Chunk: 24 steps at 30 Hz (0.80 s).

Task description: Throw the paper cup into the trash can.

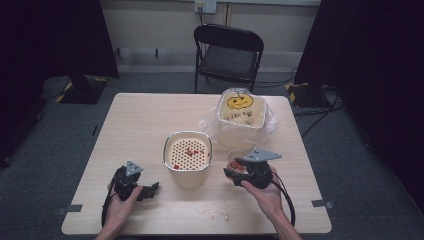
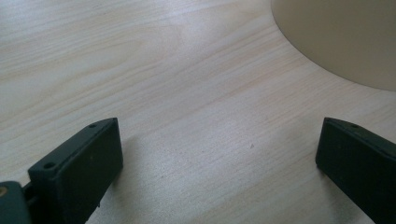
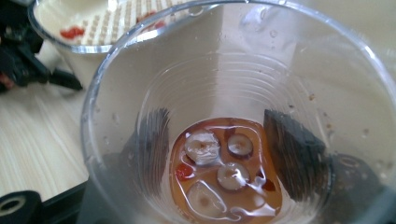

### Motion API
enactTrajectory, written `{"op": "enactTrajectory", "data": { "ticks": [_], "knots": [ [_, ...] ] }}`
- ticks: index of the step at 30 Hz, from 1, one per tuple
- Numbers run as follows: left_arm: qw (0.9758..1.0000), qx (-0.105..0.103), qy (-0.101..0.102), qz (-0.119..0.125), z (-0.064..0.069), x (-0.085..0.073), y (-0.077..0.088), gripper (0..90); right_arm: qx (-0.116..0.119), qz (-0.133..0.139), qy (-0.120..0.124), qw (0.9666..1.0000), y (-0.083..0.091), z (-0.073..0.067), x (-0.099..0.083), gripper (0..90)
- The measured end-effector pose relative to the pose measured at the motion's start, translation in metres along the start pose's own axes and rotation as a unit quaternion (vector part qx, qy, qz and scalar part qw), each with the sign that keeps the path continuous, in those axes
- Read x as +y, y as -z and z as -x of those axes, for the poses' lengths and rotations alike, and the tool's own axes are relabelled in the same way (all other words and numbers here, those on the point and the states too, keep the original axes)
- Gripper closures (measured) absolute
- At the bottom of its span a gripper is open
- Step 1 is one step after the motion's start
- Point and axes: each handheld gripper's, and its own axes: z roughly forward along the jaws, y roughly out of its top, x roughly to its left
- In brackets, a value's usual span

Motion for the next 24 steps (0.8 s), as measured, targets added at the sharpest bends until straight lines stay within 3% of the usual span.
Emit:
{"op": "enactTrajectory", "data": {
  "ticks": [7, 10, 12, 15, 24],
  "knots": [
    [1.0000, 0.000, 0.000, 0.000, 0.000, 0.000, 0.000, 0.1, -0.004, 0.012, 0.007, 0.9999, -0.003, -0.004, 0.015, 42.1],
    [1.0000, 0.000, 0.000, 0.000, 0.000, 0.000, 0.000, 0.2, -0.029, 0.009, 0.025, 0.9992, -0.003, -0.008, 0.026, 42.3],
    [1.0000, 0.000, 0.000, 0.000, 0.000, 0.000, 0.000, 0.1, -0.032, 0.008, 0.026, 0.9991, -0.003, -0.008, 0.030, 42.4],
    [1.0000, 0.000, 0.000, 0.000, 0.000, 0.000, 0.000, 0.1, -0.050, 0.005, 0.045, 0.9977, -0.004, -0.011, 0.040, 42.4],
    [1.0000, 0.000, 0.000, 0.000, 0.000, 0.000, 0.000, 0.1, -0.077, 0.000, 0.086, 0.9933, -0.012, -0.018, 0.071, 43.0]
  ]
}}
